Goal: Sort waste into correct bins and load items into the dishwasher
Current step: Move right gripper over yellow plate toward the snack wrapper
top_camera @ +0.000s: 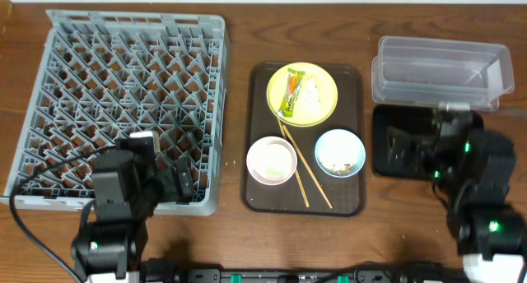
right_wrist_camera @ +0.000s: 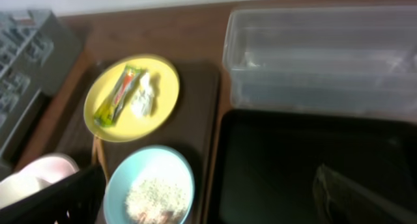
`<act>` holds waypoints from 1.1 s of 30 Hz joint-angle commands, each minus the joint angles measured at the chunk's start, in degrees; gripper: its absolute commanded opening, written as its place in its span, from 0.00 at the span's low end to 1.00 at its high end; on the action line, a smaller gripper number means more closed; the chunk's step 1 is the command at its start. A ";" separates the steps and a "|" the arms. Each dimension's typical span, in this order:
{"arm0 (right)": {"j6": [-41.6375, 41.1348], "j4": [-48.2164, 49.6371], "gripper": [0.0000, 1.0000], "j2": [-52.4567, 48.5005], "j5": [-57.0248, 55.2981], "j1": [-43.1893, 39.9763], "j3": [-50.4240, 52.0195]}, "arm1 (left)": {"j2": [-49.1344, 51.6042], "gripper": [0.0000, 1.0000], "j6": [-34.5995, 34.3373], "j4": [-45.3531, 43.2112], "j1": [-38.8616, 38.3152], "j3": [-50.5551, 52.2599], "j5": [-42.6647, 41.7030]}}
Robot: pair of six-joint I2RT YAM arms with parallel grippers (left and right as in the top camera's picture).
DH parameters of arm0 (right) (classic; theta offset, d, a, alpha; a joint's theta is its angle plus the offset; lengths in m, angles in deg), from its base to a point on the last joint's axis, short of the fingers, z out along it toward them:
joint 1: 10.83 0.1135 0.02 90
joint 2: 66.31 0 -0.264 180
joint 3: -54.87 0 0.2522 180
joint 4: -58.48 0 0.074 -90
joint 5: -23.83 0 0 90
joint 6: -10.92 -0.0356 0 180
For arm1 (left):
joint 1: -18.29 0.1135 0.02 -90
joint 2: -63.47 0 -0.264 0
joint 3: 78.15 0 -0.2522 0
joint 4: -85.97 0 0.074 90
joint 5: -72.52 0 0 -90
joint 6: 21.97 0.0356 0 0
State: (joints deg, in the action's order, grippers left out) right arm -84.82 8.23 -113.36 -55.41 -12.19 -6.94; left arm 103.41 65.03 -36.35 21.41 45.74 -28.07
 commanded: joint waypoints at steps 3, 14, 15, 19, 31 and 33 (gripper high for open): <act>-1.31 -6.54 0.99 -9.53 4.15 0.59 -10.36 | 4.24 0.94 -0.31 3.39 0.13 -5.18 -0.79; 1.16 0.81 0.99 -16.20 12.20 1.60 -10.71 | 4.11 0.94 -0.28 3.61 0.13 -5.16 -0.76; 1.16 0.70 0.99 -16.85 11.67 2.14 -11.10 | 4.11 0.94 -0.28 3.61 0.13 -5.16 -0.74; 1.57 -0.70 0.99 -21.86 7.21 7.69 -14.99 | 4.11 0.94 -0.31 3.41 0.13 -5.14 -0.76; 6.64 -9.51 0.99 -43.54 -3.74 20.06 -32.94 | 4.17 0.94 -0.28 3.41 0.13 -5.14 -0.74; 5.40 -5.92 0.99 -45.77 -1.20 20.59 -32.76 | 4.17 0.94 -0.28 3.41 0.13 -5.14 -0.74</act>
State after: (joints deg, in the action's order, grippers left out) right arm -80.21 -0.32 -156.07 -57.09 6.97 -38.70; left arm 107.61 65.03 -32.92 21.41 41.89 -28.10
